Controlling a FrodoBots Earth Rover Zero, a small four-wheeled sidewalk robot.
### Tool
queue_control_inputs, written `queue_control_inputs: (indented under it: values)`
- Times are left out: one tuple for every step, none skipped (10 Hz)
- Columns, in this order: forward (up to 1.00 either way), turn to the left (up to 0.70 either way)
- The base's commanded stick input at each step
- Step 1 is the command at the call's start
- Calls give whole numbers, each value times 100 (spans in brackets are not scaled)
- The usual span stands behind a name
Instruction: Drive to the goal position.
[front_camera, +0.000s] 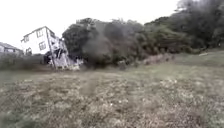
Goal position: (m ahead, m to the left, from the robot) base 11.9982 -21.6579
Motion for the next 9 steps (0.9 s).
queue_control_inputs:
  values:
    - [50,-10]
    - [50,-5]
    - [50,0]
    - [50,-1]
    - [50,-3]
    - [50,-20]
    - [50,-16]
    - [50,-1]
    - [50,-2]
